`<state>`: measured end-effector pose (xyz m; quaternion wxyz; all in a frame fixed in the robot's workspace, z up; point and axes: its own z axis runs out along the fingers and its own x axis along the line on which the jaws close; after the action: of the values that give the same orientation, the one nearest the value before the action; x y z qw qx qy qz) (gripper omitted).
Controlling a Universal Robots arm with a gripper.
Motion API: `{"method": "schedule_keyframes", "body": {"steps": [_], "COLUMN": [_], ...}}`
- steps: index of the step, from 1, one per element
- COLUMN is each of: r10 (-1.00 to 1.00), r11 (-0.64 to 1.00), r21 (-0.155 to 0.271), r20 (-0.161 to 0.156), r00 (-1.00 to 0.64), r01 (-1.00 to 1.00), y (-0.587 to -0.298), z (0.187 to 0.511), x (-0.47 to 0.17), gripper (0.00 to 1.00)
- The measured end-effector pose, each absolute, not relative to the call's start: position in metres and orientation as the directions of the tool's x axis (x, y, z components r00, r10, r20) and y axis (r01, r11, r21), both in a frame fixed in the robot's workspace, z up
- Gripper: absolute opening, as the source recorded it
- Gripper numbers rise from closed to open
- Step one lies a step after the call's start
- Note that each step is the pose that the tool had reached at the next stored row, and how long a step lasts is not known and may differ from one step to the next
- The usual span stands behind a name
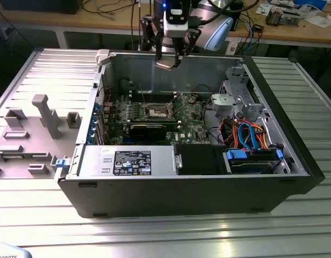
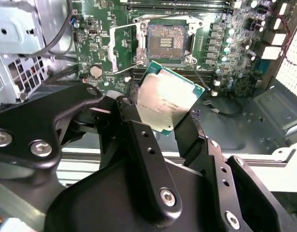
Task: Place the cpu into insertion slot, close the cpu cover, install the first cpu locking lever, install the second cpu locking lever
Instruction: 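Place the cpu into insertion slot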
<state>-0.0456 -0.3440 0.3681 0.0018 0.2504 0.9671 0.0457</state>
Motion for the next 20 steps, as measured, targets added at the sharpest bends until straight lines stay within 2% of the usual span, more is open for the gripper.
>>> {"method": "schedule_keyframes", "body": {"steps": [20], "r10": [0.729], "r11": [0.681], "r21": [0.089], "r20": [0.019], "r00": [-0.685], "r01": [0.727], "y": [-0.3440], "z": [0.3652], "x": [-0.0471], "gripper": [0.54]}}
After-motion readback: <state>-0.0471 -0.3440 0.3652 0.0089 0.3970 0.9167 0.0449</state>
